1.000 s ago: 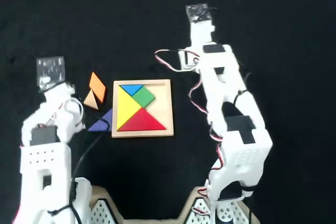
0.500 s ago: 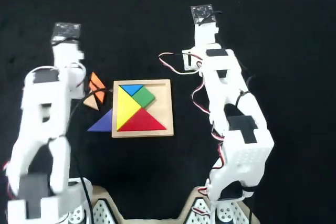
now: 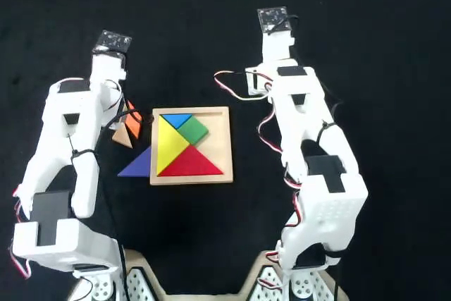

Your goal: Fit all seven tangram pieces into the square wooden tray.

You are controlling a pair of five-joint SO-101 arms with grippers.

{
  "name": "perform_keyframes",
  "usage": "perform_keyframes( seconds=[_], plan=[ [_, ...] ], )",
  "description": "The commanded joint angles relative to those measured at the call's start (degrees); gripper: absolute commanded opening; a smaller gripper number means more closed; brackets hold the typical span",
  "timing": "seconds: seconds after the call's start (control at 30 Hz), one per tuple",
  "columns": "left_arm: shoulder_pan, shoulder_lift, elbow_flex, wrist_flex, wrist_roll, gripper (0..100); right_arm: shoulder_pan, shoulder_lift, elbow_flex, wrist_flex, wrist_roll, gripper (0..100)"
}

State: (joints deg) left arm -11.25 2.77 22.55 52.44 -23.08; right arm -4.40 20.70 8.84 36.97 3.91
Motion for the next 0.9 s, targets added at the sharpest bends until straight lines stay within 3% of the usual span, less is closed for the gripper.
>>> perform_keyframes(
  seconds=[0.0, 0.23, 0.37, 0.87],
  plan=[
    [-0.66, 1.41, 3.65, -6.86, -0.44, 12, 0.79, -0.22, -0.66, -1.14, 0.09, 4.5],
    [-1.89, 2.11, 7.52, -8.7, 9.14, 13, 0.62, -0.22, -0.57, -1.14, 0.09, 4.5],
    [-1.8, 2.11, 7.52, -8.26, 13.8, 22, 0.62, -0.22, -0.57, -1.14, 0.09, 4.5],
    [-3.47, 2.02, 7.16, -3.43, 15.91, 22, 0.53, -0.22, -0.48, -1.14, 0.09, 4.5]
  ],
)
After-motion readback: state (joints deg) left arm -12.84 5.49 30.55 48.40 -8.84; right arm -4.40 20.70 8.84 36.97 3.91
